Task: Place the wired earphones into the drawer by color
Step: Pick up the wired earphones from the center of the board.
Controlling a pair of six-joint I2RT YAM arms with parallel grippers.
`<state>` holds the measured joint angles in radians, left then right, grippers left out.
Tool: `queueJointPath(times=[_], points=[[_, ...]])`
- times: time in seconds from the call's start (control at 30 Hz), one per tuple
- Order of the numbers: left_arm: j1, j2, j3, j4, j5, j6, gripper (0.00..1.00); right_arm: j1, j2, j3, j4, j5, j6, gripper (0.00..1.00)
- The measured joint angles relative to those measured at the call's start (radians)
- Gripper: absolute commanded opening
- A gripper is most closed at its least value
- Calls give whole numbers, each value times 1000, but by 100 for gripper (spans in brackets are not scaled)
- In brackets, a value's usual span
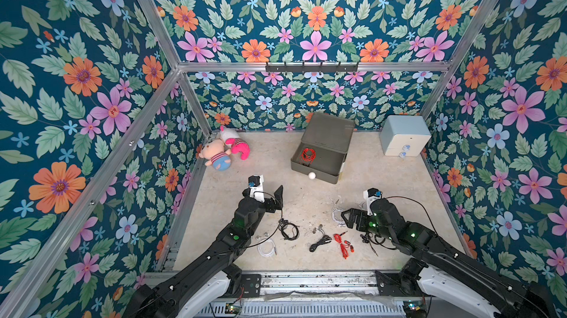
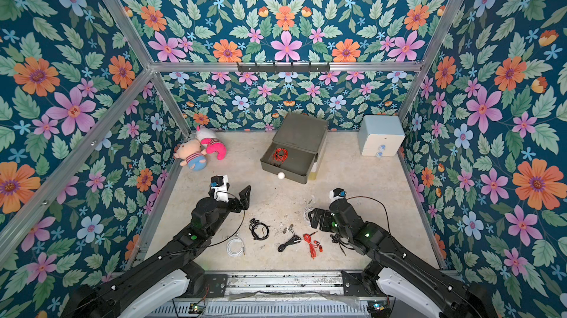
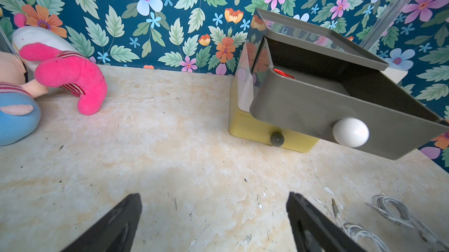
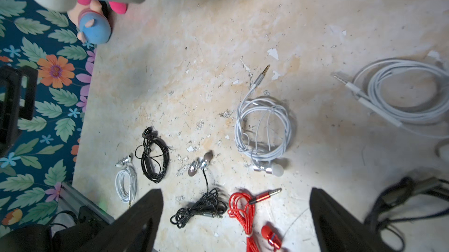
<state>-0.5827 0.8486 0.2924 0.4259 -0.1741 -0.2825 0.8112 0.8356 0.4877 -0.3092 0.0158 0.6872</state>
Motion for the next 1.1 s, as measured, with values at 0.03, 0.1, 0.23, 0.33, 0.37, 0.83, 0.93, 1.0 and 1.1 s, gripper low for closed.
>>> queueJointPath(times=[0.03, 0.1, 0.23, 0.33, 0.37, 0.83, 0.93, 1.0, 1.1], points=[[0, 0, 0, 0, 0, 0, 99, 28, 14, 8, -6, 14, 9, 99], [0, -10, 0, 0, -4, 0, 99, 88, 37, 23, -17, 44, 29, 99], [0, -43, -16, 15, -12, 3, 99, 163, 64, 31, -40, 89, 61, 98], [0, -54, -28, 14, -29, 9, 99, 174, 69, 16, -58, 97, 89, 94], [0, -56, -27, 14, -34, 13, 99, 177, 70, 9, -63, 95, 106, 91], [0, -12, -23, 14, -41, 18, 99, 235, 156, -60, -67, 40, 155, 62], [0, 0, -11, 14, -43, 18, 99, 249, 179, -58, -58, 40, 147, 57], [0, 0, -7, 14, -43, 18, 99, 261, 188, -51, -53, 40, 138, 54], [0, -1, -7, 14, -44, 18, 99, 266, 204, -38, -44, 41, 128, 51]])
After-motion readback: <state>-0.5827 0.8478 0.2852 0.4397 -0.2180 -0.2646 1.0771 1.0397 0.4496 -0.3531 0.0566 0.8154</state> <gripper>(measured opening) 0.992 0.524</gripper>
